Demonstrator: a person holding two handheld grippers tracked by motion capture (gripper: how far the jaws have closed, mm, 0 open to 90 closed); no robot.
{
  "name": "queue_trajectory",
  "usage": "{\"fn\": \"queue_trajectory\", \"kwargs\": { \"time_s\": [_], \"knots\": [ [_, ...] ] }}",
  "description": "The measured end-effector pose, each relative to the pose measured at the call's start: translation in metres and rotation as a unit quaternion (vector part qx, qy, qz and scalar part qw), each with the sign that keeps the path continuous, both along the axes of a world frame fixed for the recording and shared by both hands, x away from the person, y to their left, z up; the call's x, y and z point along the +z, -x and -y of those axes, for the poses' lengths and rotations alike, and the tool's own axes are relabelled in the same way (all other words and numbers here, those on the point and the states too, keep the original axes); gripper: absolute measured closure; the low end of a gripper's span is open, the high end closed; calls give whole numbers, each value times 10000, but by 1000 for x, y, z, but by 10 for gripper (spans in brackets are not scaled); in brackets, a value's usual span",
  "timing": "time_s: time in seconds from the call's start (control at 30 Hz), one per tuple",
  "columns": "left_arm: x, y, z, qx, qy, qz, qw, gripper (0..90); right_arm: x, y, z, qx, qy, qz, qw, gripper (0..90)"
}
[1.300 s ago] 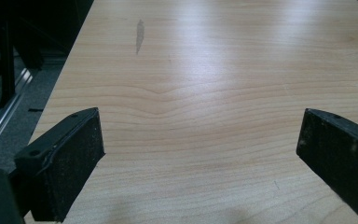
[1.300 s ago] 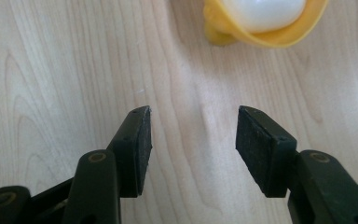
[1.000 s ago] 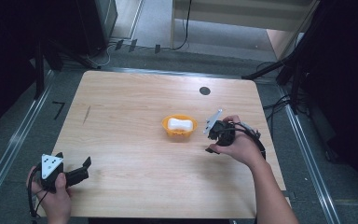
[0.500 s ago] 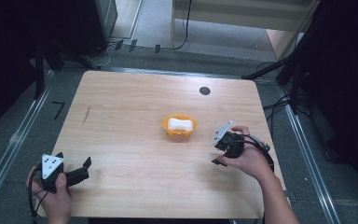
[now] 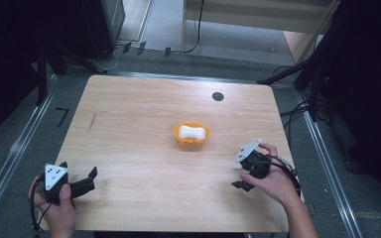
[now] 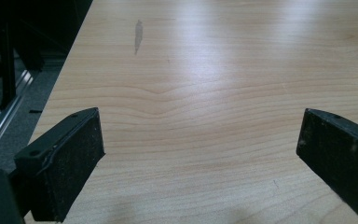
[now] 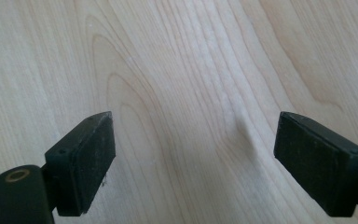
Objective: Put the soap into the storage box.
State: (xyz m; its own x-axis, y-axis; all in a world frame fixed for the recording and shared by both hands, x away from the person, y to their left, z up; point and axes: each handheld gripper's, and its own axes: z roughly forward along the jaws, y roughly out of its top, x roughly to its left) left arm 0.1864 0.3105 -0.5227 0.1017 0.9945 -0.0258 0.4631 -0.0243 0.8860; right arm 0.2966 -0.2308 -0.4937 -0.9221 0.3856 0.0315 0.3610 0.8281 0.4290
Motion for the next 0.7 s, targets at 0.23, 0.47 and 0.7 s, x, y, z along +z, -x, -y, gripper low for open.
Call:
{"fn": "queue_trajectory", "kwargs": {
  "time_s": [0.23, 0.47, 0.7],
  "knots": [
    [0, 0, 0, 6, -16, 0, 10000, 11, -5, 12, 16, -213, -229, 85, 9995, 106],
    [0, 0, 1, 12, -28, 10, 10000, 11, -12, 23, 36, -456, -622, 56, 9970, 121],
    [0, 0, 1, 11, -40, 20, 10000, 11, -19, 34, 56, -720, -854, 232, 9935, 109]
  ]
}}
